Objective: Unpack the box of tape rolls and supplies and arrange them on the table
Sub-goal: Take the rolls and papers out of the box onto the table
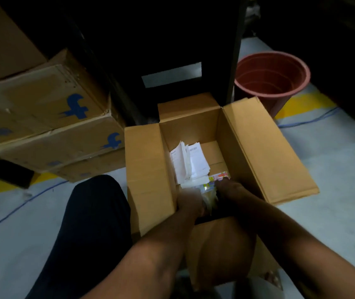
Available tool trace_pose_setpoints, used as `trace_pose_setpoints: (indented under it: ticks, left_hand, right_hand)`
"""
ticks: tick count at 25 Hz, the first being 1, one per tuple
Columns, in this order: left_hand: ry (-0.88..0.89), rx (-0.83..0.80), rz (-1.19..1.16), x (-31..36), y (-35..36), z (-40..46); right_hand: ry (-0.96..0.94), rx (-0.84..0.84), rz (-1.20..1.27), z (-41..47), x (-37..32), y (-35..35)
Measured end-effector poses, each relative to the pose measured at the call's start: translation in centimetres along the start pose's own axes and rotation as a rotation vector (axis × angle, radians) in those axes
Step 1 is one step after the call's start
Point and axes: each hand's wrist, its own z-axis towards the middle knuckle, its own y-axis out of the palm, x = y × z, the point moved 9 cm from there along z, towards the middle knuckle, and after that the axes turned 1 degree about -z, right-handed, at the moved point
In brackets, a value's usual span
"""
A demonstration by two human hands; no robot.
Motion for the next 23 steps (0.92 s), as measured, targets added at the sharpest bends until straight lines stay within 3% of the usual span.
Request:
trace_pose_setpoints:
  ticks: [2, 4, 6, 10, 13, 23]
  left_hand:
    - [-0.008, -0.005, -0.016, -0.2, 0.4, 0.4]
    - [-0.003, 0.009, 0.002, 0.0, 0.2, 0.5]
    - [-0.016, 0.051, 0.001, -0.1, 0.0, 0.5]
    - [-0.021, 0.115, 0.044, 0.3, 0.1, 0.5]
    - [-0.01, 0.177, 0.022, 0.2, -0.8, 0.1]
    - [0.002, 0.246, -0.132, -0.5, -5.9, -0.9]
  right_hand:
    - [-0.114, -0.117, -0.276, 0.2, -1.1, 1.4]
    - [0.011, -0.069, -0.254, 0.8, 0.3, 1.1]
    - [0.039, -0.013, -0.169, 1.4, 0.9, 1.6]
    - [0.047, 0.014, -0.291, 0.7, 1.2, 1.8]
    - [0.065, -0.004, -0.252, 1.2, 1.3, 1.9]
    - [-0.123, 0.039, -0.495, 1.5, -1.2, -4.3]
